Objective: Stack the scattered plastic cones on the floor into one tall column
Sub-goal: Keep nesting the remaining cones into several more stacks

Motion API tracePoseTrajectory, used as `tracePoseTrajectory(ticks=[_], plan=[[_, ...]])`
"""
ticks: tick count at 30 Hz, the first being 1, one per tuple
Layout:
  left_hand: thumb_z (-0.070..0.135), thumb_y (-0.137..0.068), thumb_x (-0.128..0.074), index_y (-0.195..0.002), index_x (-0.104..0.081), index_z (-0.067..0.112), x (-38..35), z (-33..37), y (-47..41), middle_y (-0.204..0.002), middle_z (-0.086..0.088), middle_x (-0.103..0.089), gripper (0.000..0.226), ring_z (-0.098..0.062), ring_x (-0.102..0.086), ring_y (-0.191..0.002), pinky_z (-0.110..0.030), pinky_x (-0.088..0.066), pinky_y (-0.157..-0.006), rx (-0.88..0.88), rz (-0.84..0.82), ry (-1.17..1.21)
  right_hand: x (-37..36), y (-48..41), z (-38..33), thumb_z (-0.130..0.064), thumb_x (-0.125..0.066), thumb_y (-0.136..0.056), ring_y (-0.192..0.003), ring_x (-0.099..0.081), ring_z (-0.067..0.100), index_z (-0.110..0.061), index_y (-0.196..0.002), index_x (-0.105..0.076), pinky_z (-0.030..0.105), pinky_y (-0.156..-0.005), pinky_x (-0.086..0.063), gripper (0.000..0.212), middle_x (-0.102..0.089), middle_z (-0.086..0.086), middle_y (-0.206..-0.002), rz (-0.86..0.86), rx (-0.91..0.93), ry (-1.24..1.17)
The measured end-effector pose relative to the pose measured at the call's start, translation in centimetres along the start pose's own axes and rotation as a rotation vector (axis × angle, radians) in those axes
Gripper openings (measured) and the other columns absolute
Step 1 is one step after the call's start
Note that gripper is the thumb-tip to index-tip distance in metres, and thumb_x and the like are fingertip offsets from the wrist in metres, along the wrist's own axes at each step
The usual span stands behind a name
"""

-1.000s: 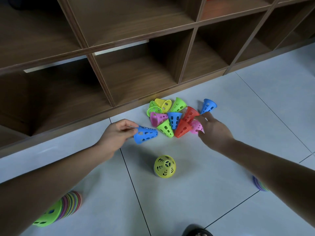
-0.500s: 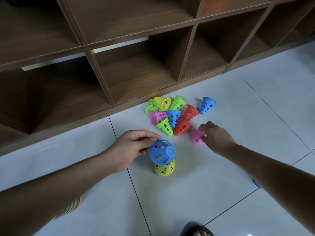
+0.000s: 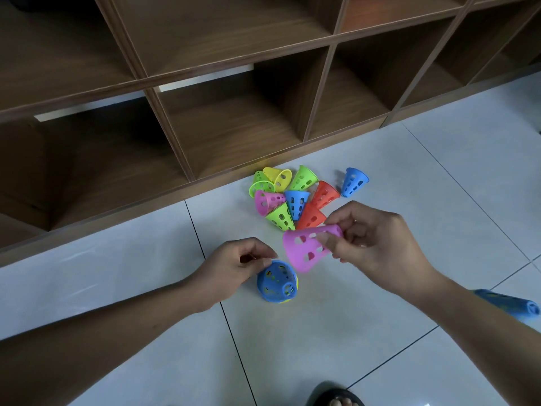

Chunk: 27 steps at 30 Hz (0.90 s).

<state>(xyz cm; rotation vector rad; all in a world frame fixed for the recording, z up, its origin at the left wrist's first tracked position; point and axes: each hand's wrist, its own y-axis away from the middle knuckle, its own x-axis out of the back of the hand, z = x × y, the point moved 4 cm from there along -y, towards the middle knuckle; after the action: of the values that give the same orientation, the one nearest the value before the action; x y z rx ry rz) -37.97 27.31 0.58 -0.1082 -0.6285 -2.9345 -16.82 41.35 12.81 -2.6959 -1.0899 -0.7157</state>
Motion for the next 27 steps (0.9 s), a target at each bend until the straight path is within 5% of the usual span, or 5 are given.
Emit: tracePoseTrajectory(ticks=[6, 12, 18, 22, 27], plan=[[0.006, -0.101, -0.069, -0.106, -0.077, 0.018, 0.1, -1.4, -0.5, -0.098, -0.002, -0.078, 0.016, -0.002, -0.063, -0.079, -0.010, -0.045, -0.068, 0.049, -0.008, -0.038, -2.6, 1.5, -1.3, -0.044, -0.083, -0.089, -0.068, -0.063, 0.015, -0.026, -0.099, -0.070, 0.033, -0.060, -0.053, 0.025, -0.063, -0.010, -0.084, -0.204, 0.274, 0.277], [0.005, -0.099, -0.070, -0.106, -0.079, 0.021, 0.7, -2.5, -1.9, -0.096, -0.004, -0.077, 0.020, -0.010, -0.068, -0.087, -0.023, -0.055, -0.079, 0.059, -0.006, -0.079, -3.8, 0.9, 0.9, -0.064, -0.067, -0.094, -0.071, -0.062, 0.007, -0.030, -0.105, -0.066, 0.029, -0.063, -0.055, 0.036, -0.062, -0.016, -0.088, -0.246, 0.289, 0.373], [0.015, -0.100, -0.073, -0.106, -0.077, 0.025, 2.3, -2.3, -5.7, -0.094, 0.003, -0.075, 0.012, -0.008, -0.070, -0.080, -0.025, -0.052, -0.078, 0.056, 0.045, -0.137, -3.2, -2.7, 6.4, -0.026, -0.065, -0.100, -0.074, -0.063, 0.011, -0.028, -0.103, -0.068, 0.039, -0.068, -0.056, 0.004, -0.058, -0.020, -0.092, -0.110, 0.218, 0.488], [0.022, -0.101, -0.070, -0.109, -0.075, 0.030, 3.0, -1.4, -8.0, -0.106, 0.004, -0.074, 0.012, -0.007, -0.069, -0.081, -0.026, -0.048, -0.071, 0.040, 0.090, -0.215, -3.2, -4.9, 10.9, -0.015, -0.067, -0.095, -0.081, -0.069, 0.015, -0.031, -0.114, -0.071, 0.040, -0.074, -0.059, 0.025, -0.051, -0.025, -0.106, -0.105, 0.108, 0.595], [0.029, -0.100, -0.070, -0.121, -0.069, 0.038, 3.3, 0.1, -10.5, -0.125, 0.014, -0.061, 0.023, -0.007, -0.066, -0.099, -0.029, -0.053, -0.079, 0.026, 0.134, -0.305, -3.6, -6.4, 15.3, -0.022, -0.065, -0.098, -0.095, -0.072, 0.025, -0.030, -0.135, -0.061, 0.045, -0.084, -0.061, 0.038, -0.046, -0.007, -0.148, -0.141, -0.070, 0.669]])
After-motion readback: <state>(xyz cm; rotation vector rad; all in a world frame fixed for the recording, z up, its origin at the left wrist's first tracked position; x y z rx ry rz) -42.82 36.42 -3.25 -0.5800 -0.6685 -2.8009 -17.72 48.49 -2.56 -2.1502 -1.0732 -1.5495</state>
